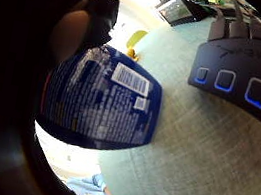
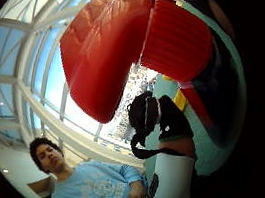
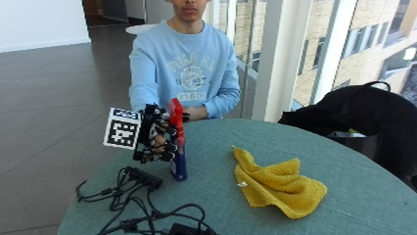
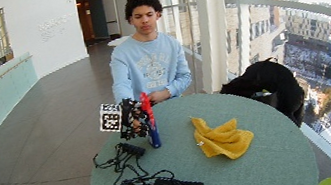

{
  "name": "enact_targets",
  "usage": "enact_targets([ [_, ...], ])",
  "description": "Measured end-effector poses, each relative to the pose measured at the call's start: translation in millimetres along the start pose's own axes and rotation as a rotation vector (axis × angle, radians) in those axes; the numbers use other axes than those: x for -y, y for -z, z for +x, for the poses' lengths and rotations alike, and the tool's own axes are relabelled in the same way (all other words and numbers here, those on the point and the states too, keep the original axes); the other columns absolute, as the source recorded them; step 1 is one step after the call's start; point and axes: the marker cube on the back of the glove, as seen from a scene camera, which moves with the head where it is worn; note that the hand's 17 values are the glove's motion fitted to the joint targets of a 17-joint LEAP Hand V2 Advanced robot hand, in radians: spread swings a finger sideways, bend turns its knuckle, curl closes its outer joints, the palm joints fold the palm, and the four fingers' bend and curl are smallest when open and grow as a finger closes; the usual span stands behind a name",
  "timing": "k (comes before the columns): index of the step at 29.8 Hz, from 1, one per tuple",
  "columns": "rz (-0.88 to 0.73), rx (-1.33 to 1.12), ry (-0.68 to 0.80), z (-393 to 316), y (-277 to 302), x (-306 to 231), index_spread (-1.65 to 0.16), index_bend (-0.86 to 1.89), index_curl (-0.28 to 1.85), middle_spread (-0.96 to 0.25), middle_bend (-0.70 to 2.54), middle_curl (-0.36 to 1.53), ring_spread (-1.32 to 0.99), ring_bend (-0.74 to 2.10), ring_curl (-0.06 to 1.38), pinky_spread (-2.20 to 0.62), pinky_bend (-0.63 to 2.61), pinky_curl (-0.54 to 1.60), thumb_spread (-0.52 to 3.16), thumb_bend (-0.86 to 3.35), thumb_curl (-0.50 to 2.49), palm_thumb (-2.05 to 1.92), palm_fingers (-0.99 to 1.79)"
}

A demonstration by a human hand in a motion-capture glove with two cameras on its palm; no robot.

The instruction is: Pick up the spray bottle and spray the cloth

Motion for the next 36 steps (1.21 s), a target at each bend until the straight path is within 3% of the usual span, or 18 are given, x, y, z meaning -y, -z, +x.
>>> enact_targets([
  [11, 0.034, 0.084, 0.012, 5.6, -13.1, 12.2, -0.39, 0.12, 0.23, -0.08, 0.25, 0.40, -0.01, 0.30, 0.31, 0.19, 0.36, 0.36, 1.06, -0.02, 0.42, 0.81, 0.60],
  [15, 0.086, 0.082, 0.022, 4.0, -14.5, 15.8, -0.37, 0.19, 0.27, -0.10, 0.27, 0.40, -0.03, 0.28, 0.31, 0.19, 0.29, 0.34, 1.05, -0.01, 0.44, 0.86, 0.71],
  [17, 0.105, 0.071, 0.027, 3.2, -14.2, 17.1, -0.34, 0.22, 0.29, -0.12, 0.36, 0.43, -0.06, 0.33, 0.32, 0.20, 0.19, 0.31, 0.98, 0.03, 0.48, 0.95, 0.91],
  [23, 0.134, 0.019, 0.052, -0.8, -14.4, 16.1, -0.31, 0.19, 0.34, -0.13, 0.35, 0.44, -0.08, 0.37, 0.35, 0.20, 0.16, 0.29, 0.86, 0.01, 0.52, 1.00, 1.02],
  [36, -0.084, -0.153, 0.058, -48.7, -27.4, 27.8, -0.27, 0.12, 0.36, -0.13, 0.37, 0.47, -0.09, 0.44, 0.39, 0.18, 0.20, 0.31, 0.74, -0.03, 0.57, 1.00, 1.12],
])
